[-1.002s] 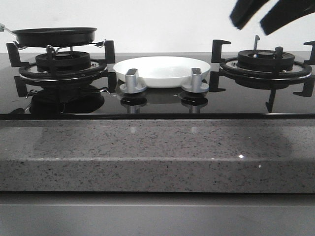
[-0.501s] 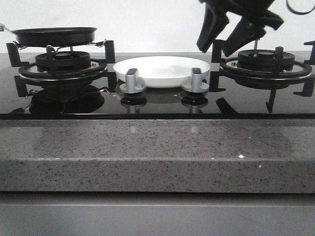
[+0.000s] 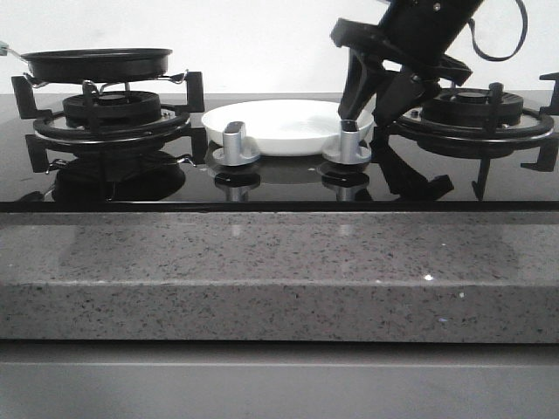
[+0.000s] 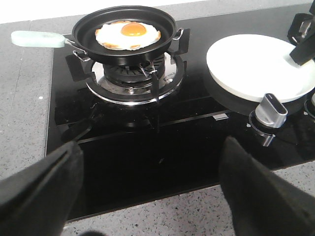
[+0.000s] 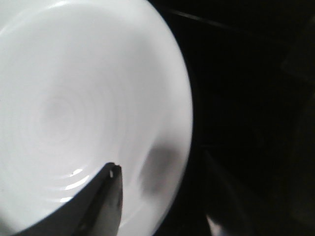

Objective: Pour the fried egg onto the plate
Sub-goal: 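Lower the right gripper onto the rim of the white plate and grasp it, then lift the white plate with the right gripper and bring it toward the pan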

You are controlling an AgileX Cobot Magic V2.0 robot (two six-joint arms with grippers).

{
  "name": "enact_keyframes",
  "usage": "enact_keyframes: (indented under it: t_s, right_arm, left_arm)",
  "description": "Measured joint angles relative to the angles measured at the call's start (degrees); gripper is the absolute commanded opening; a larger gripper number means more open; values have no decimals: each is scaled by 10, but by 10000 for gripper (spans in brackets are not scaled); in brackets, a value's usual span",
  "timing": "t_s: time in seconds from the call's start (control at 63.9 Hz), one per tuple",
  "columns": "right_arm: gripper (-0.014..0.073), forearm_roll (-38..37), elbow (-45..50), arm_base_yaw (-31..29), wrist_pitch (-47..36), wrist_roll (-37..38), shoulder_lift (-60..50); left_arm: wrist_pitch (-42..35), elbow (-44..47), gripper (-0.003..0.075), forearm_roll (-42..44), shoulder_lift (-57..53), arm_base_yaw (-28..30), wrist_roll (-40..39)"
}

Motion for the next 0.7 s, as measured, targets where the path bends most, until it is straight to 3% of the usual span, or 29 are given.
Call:
enact_keyframes:
  t_s: [0.203,0.61,0.704]
  right_arm:
    - [255,-1,-2,0,6,-2,5]
    - [-71,4,-6,-1,-27,7,8]
    - [-66,6,-6,-1,-35,7,8]
  left_arm:
    - [0,0,563,0,0,0,0]
    - [0,0,563,0,0,0,0]
    - [0,0,563,0,0,0,0]
